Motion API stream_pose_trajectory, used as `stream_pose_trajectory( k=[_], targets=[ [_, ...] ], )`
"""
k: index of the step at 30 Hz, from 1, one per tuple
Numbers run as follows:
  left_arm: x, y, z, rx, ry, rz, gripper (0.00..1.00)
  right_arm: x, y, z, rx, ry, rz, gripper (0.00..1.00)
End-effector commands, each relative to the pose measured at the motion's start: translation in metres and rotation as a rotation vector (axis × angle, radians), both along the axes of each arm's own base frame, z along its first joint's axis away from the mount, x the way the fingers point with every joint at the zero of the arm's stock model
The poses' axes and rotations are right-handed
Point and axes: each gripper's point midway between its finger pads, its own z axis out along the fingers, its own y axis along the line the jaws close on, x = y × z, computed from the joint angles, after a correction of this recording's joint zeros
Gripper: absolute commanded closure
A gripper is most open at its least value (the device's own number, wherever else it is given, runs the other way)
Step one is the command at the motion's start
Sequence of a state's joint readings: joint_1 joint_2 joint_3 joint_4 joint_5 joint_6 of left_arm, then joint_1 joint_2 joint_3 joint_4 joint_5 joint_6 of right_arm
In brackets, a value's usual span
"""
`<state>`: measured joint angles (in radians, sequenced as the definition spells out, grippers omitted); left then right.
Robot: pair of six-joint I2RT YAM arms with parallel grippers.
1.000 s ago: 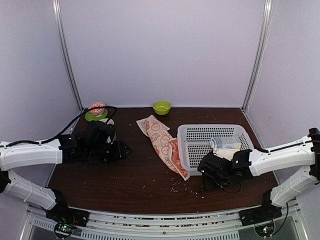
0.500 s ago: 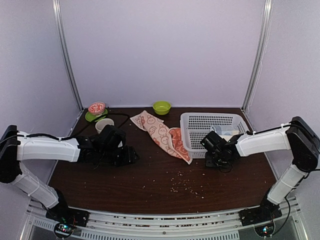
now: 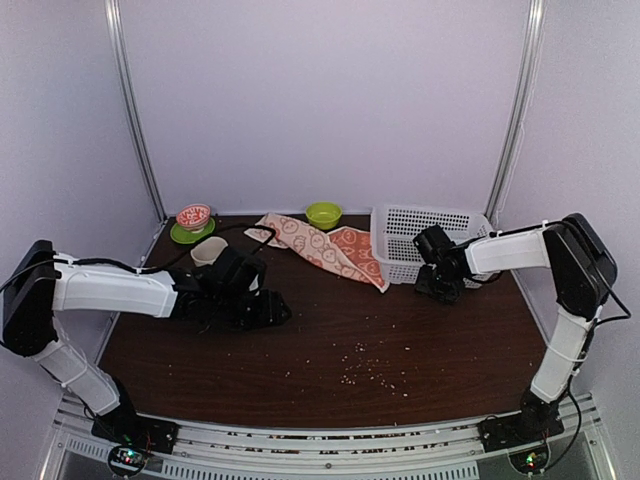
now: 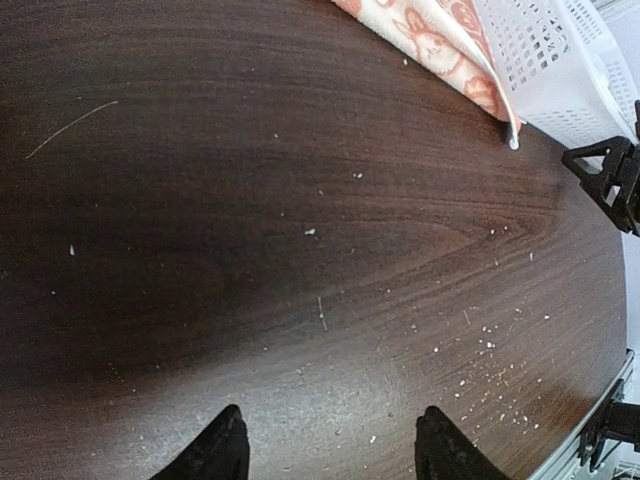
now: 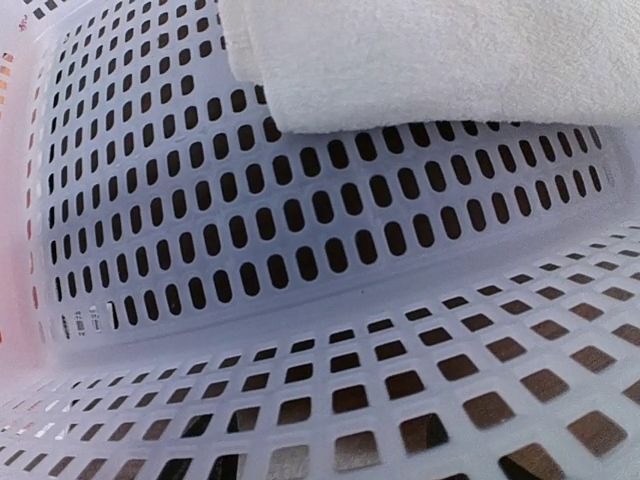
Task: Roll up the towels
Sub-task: Move the bin to the center of the board.
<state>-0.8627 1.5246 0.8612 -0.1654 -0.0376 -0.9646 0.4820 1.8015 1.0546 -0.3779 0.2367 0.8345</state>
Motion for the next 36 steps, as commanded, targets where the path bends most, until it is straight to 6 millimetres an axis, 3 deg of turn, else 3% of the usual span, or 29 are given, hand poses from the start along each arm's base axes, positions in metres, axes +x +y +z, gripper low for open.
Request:
stream_pose_trajectory(
  k=[1, 5, 9, 12, 15, 21, 28, 36],
  targets=[
    [0.008, -0.005, 0.007, -0.017, -0.036, -0.010, 0.42, 0.019, -0.014, 0.009, -0.012, -0.010, -0.025, 0.35],
    [0.011, -0.004, 0.010, 0.006, -0.051, -0.017, 0.42, 0.010, 0.005, 0.019, 0.029, -0.005, 0.066, 0.35],
    [0.018, -0.007, 0.019, 0.011, -0.085, -0.013, 0.42, -0.018, 0.036, 0.036, 0.044, -0.027, 0.214, 0.35],
    [0.027, -0.016, 0.027, 0.003, -0.102, -0.020, 0.42, -0.036, 0.057, 0.047, 0.028, -0.041, 0.306, 0.35],
    [0.042, -0.034, 0.038, -0.019, -0.113, -0.022, 0.39, -0.042, 0.063, 0.053, 0.031, -0.066, 0.321, 0.34],
    [0.072, -0.076, 0.040, -0.054, -0.080, -0.021, 0.35, -0.029, 0.055, 0.035, 0.002, -0.058, 0.270, 0.33],
    [0.087, -0.091, 0.025, -0.111, -0.035, 0.032, 0.35, -0.018, 0.038, 0.016, -0.012, -0.055, 0.199, 0.32],
    [0.126, -0.118, 0.010, -0.206, 0.028, 0.118, 0.29, -0.007, -0.002, 0.008, -0.026, -0.048, 0.115, 0.28]
  ],
)
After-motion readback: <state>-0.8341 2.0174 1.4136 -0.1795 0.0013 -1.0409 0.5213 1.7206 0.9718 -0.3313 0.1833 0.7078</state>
